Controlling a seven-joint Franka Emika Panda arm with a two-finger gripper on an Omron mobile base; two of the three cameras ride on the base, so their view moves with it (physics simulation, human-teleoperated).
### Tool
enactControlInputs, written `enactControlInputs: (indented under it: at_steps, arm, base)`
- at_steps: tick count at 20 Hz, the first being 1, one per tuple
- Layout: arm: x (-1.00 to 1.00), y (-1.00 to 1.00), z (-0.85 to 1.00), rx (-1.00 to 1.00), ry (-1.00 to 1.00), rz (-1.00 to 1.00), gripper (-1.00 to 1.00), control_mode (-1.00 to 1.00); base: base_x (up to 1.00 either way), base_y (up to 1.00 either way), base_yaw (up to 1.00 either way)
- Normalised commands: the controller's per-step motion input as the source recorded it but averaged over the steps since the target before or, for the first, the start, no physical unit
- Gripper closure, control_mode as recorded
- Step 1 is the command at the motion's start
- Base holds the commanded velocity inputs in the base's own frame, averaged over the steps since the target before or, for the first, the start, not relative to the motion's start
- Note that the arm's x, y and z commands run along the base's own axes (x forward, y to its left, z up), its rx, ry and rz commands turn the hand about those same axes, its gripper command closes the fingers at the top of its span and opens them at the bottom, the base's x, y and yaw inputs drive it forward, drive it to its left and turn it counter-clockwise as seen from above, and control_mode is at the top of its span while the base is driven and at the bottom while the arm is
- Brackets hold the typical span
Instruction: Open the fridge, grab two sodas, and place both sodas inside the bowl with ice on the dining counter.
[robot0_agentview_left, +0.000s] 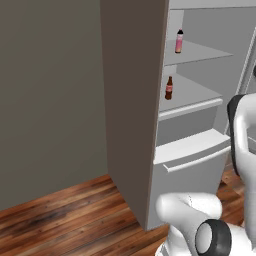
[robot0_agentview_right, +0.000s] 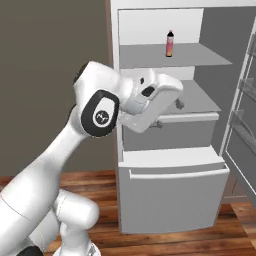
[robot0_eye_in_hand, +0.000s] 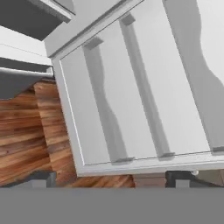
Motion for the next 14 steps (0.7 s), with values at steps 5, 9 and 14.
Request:
enactControlInputs:
  at_steps: [5,9,14]
  arm:
    - [-0.71,0.59,-0.46,0.51,-0.2,0.0,-1.0,-1.0]
    - [-0.44,0.57,-0.53,0.48,-0.17,0.0,-1.0,-1.0]
    - [-0.18,0.36,-0.34,0.41,-0.15,0.0,-1.0,-1.0]
  base:
    - [0.0,0.0,0.0]
    - [0.0,0.0,0.0]
    - [0.0,0.0,0.0]
